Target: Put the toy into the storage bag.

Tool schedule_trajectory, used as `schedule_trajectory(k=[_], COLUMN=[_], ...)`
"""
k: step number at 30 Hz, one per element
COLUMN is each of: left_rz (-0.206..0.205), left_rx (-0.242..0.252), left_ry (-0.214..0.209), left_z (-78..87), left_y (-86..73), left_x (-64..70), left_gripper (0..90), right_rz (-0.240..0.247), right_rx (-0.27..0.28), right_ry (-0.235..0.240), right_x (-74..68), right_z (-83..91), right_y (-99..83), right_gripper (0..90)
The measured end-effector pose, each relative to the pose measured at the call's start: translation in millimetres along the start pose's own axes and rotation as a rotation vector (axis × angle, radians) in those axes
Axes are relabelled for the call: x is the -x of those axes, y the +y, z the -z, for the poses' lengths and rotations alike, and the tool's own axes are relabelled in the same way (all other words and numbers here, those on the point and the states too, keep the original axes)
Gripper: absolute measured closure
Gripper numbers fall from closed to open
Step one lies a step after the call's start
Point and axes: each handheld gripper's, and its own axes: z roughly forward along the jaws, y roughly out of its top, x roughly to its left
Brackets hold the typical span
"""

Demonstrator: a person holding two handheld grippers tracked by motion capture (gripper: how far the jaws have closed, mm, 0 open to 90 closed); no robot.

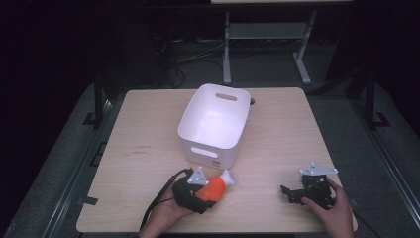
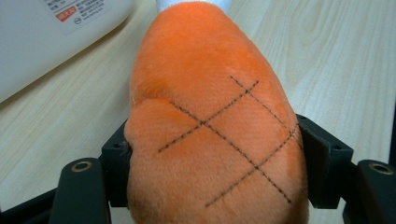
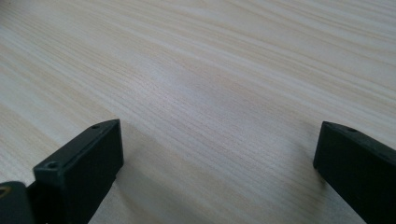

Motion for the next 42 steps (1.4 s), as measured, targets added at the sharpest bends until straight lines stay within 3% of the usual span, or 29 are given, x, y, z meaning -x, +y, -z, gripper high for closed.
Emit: schedule_trajectory(k=[14,24,42], left_rz=[-0.023,-0.032,0.005], left_rx=[0.037,0.049,0.076], left_ry=[-0.039,-0.032,-0.015], left_z=[19.3,36.8,67.4], left_y=[-4.4,-11.8,-30.2], left_x=[-2.5,-5.9,-20.0], left_gripper=[27.3,27.3,27.2], right_rz=[-0.001,0.0,0.0], right_rx=[0.0,0.0,0.0], right_ry=[0.0,0.0,0.0], right_x=[-0.1,0.0,0.0], right_z=[0.0,0.0,0.0], right_y=[0.0,0.0,0.0], right_gripper=[0.9,0.9,0.9])
